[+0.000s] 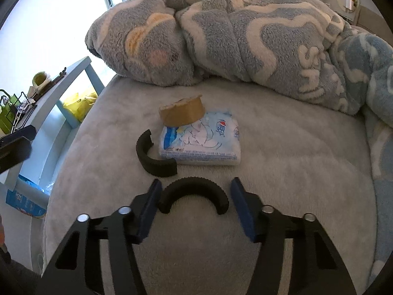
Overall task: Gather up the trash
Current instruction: 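Grasp a black curved headband with the right tool while the left tool grasps the other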
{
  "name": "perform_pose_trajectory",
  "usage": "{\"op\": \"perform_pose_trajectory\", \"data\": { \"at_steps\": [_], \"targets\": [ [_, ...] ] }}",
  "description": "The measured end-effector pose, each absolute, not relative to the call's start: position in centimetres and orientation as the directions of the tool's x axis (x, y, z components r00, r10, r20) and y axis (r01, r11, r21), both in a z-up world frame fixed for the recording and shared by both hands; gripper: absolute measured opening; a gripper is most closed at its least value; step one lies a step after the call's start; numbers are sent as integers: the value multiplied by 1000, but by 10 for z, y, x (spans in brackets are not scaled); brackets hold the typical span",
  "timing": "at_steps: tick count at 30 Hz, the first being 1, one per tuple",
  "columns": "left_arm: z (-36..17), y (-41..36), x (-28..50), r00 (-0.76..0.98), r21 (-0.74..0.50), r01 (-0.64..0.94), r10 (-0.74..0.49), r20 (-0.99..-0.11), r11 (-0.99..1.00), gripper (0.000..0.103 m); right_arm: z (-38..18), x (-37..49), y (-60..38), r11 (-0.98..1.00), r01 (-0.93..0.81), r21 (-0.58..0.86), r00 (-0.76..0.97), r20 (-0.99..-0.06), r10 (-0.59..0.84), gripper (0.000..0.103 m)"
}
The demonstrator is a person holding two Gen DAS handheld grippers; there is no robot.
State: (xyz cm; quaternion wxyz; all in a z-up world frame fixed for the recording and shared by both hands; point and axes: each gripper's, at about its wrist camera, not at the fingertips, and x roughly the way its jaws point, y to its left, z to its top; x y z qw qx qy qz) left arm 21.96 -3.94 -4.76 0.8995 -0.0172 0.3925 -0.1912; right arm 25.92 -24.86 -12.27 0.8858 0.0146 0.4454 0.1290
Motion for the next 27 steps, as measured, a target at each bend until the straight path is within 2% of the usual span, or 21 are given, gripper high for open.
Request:
{"op": "perform_pose_trajectory", "data": {
  "at_steps": [5,12,27],
  "targets": [
    [-55,-55,227,600,-175,366,-376,-706,914,70,-122,261,-257,957,-229,177,553,-785,278,48],
    [-68,-84,235,567,-152,423,-392,-724,893,77,-106,259,-283,957,-217,193,589,-756,286,48],
    [-99,-129,264,508,-148,503,-430,-746,852,78,-85,263,-331,950,-198,241,629,-712,311,48]
  ]
}}
